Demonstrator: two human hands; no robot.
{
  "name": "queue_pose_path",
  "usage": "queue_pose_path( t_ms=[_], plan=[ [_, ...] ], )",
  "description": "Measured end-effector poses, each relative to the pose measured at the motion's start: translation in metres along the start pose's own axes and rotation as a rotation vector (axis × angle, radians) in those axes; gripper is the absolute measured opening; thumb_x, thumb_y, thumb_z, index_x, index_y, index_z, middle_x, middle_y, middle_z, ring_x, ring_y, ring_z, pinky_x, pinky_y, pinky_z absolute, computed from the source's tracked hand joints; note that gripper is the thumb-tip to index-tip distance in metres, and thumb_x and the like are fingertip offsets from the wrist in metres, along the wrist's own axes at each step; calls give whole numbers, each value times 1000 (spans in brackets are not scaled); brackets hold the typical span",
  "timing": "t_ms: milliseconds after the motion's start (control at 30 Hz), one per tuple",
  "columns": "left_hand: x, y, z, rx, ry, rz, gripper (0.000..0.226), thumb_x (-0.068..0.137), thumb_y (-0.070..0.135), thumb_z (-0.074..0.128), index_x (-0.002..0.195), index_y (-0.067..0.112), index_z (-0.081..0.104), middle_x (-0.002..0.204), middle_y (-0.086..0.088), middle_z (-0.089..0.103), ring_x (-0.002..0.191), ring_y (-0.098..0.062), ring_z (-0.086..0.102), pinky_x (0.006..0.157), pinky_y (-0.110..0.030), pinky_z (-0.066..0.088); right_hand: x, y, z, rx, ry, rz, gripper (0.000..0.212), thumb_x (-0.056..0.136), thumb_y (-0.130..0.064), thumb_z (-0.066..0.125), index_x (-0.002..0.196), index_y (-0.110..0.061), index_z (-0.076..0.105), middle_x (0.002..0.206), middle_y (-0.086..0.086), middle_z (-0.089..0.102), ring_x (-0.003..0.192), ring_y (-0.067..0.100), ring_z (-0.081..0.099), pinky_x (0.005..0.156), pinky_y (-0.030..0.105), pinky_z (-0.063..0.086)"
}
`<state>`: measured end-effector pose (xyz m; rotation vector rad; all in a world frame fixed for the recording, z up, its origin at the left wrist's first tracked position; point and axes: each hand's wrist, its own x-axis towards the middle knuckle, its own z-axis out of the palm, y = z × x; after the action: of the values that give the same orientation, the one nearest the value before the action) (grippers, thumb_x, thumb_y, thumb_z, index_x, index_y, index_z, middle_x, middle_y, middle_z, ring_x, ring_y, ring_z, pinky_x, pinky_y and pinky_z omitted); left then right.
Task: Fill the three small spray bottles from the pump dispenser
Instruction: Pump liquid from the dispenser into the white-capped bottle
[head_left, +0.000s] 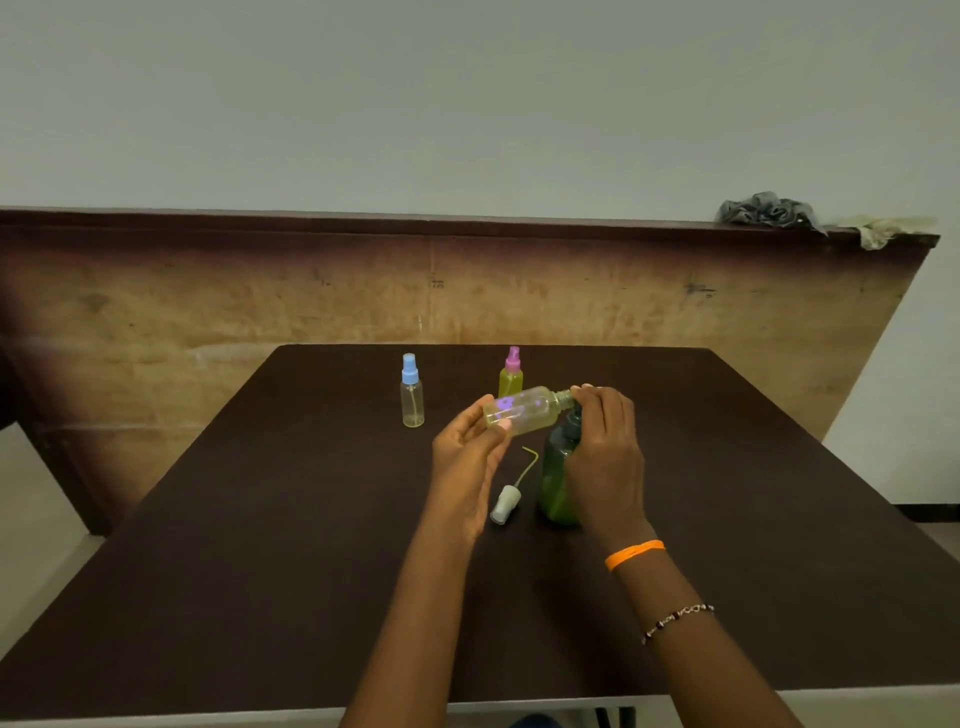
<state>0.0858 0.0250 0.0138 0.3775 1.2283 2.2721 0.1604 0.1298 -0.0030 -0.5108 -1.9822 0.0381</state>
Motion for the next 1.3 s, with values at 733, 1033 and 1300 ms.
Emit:
queue_pose_path(
  t_ms=[733, 1033, 1300],
  plan=[
    [-1, 6, 0, -62, -19, -28, 38, 88, -7, 52, 124, 3, 53, 106, -9, 66, 103, -17, 63, 88, -22, 51, 12, -3, -14, 84, -54, 45, 48, 76, -6, 27, 107, 4, 63, 100, 15, 60, 95, 30, 55, 66, 37, 54],
    [-4, 4, -2, -79, -19, -50, 32, 89, -2, 53, 121, 2, 55, 107, -10, 67, 105, -18, 63, 90, -25, 50, 11, -6, -17, 30, -89, 40, 47, 74, -7, 28, 104, 4, 62, 98, 15, 59, 97, 21, 40, 58, 34, 51],
    [-7, -6, -2, -125, 15, -179, 22, 91, 11, 55, 110, 0, 58, 105, -14, 66, 100, -22, 63, 87, -27, 51, -4, -3, -9, -19, -59, 54, 59, 62, 17, 64, 118, -3, 60, 114, 11, 61, 99, 21, 42, 62, 31, 51]
  ],
)
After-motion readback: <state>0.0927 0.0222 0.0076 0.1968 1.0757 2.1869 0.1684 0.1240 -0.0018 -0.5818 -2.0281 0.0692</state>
